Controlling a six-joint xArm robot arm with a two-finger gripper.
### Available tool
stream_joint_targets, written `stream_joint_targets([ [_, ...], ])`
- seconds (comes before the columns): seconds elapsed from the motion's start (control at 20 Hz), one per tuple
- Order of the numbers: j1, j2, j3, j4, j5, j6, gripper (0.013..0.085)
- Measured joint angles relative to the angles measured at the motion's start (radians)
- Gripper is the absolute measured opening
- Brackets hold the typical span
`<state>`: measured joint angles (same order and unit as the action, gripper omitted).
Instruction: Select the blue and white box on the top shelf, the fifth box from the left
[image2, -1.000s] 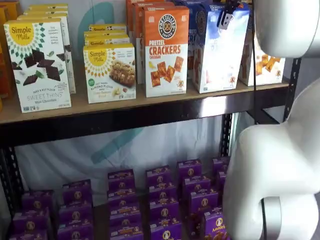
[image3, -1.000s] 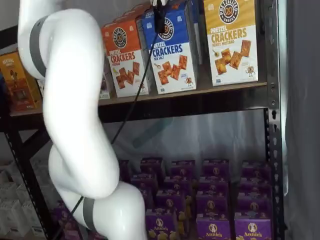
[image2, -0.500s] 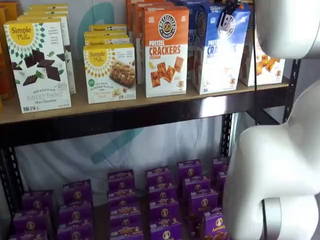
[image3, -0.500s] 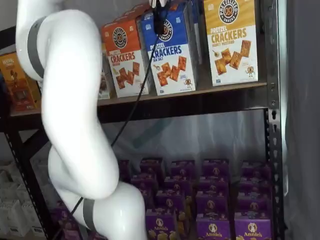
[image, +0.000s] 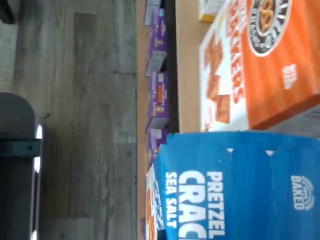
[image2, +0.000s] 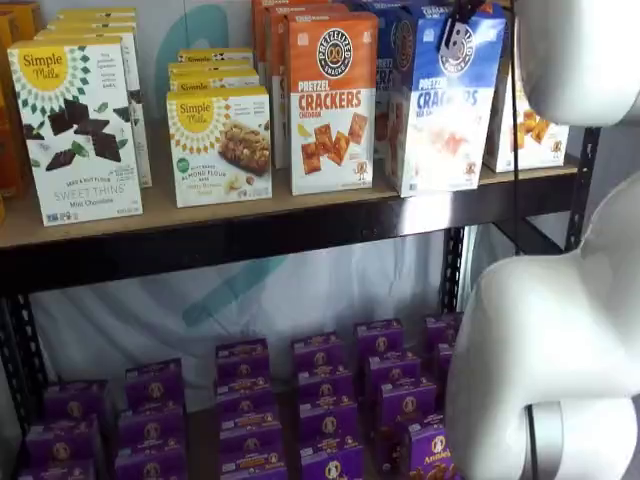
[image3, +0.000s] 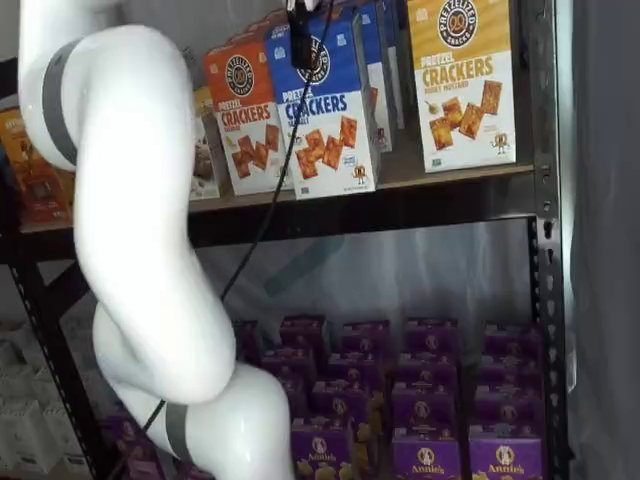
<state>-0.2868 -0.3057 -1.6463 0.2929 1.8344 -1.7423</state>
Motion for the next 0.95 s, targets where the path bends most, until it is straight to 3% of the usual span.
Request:
stream_joint_targets([
  [0.35, -0.011, -0.076, 0.062, -0.008, 0.087, -0.007, 0.0530],
  [0.95, -0.070, -0.193, 0.188, 0.006, 0.118, -0.059, 0.0530],
])
